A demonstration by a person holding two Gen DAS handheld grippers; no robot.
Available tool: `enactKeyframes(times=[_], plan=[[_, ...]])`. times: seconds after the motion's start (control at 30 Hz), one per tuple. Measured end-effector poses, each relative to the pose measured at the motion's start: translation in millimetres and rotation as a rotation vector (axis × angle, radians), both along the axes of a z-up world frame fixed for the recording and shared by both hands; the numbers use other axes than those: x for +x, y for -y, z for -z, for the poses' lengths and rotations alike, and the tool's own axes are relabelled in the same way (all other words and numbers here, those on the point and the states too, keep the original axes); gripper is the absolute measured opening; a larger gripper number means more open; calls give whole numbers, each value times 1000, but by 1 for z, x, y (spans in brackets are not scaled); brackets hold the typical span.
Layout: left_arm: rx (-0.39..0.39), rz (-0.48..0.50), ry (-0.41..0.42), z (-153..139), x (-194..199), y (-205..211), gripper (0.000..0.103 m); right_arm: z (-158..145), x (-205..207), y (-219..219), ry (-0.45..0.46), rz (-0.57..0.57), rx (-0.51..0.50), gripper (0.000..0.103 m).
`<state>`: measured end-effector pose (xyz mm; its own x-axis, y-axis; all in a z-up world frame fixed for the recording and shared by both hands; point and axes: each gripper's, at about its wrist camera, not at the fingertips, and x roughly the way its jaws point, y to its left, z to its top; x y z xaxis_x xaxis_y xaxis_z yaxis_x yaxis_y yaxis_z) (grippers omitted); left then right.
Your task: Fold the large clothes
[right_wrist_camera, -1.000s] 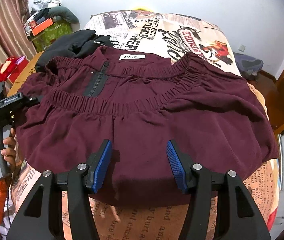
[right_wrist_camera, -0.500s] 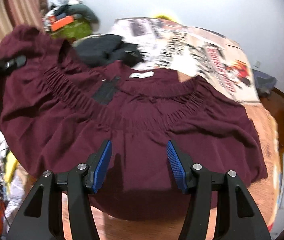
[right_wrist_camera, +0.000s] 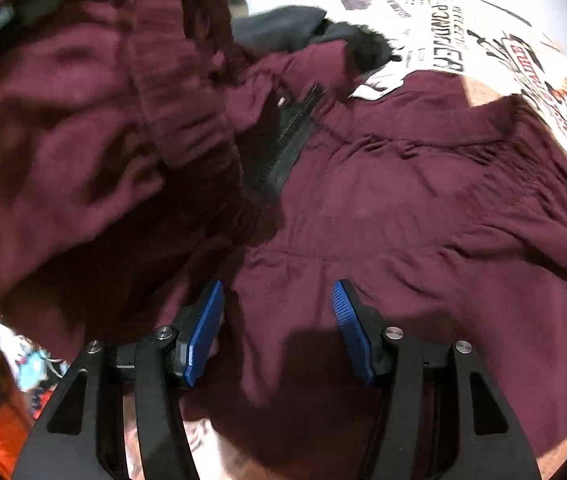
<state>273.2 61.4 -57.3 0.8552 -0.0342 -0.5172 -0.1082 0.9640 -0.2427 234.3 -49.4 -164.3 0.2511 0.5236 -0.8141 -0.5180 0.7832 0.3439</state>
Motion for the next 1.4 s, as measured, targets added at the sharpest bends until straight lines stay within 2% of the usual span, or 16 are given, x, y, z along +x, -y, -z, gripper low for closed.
enactKeyframes(times=[0.2, 0.33, 0.43, 0.53, 0.67, 0.77, 0.8, 0.93, 1.03, 1.1, 1.23, 1.4], plan=[[15, 74, 0, -3, 29, 50, 26, -55, -5, 87, 172, 172, 45, 53], [60, 165, -24, 6, 49, 109, 26, -76, -9, 150, 272, 316, -25, 53], [115, 240, -82, 27, 66, 158, 26, -78, -13, 180, 302, 378, -79, 53], [135, 320, -155, 53, 75, 192, 26, -74, -20, 198, 287, 414, -97, 53], [194, 399, -273, 92, 76, 228, 33, -64, -26, 220, 275, 446, -145, 53], [250, 446, -315, 107, 70, 237, 38, -63, -33, 229, 276, 457, -171, 53], [280, 459, -315, 111, 64, 241, 44, -63, -37, 232, 278, 459, -178, 53], [333, 506, -322, 108, 50, 249, 55, -67, -48, 240, 283, 467, -183, 53], [302, 557, -336, 101, 39, 239, 63, -77, -56, 242, 301, 471, -169, 53], [283, 580, -334, 98, 26, 228, 63, -84, -57, 243, 317, 466, -150, 53], [244, 605, -304, 74, -5, 213, 63, -99, -57, 233, 347, 430, -109, 53], [207, 526, -249, 34, -17, 166, 65, -109, -47, 205, 375, 358, -70, 53]])
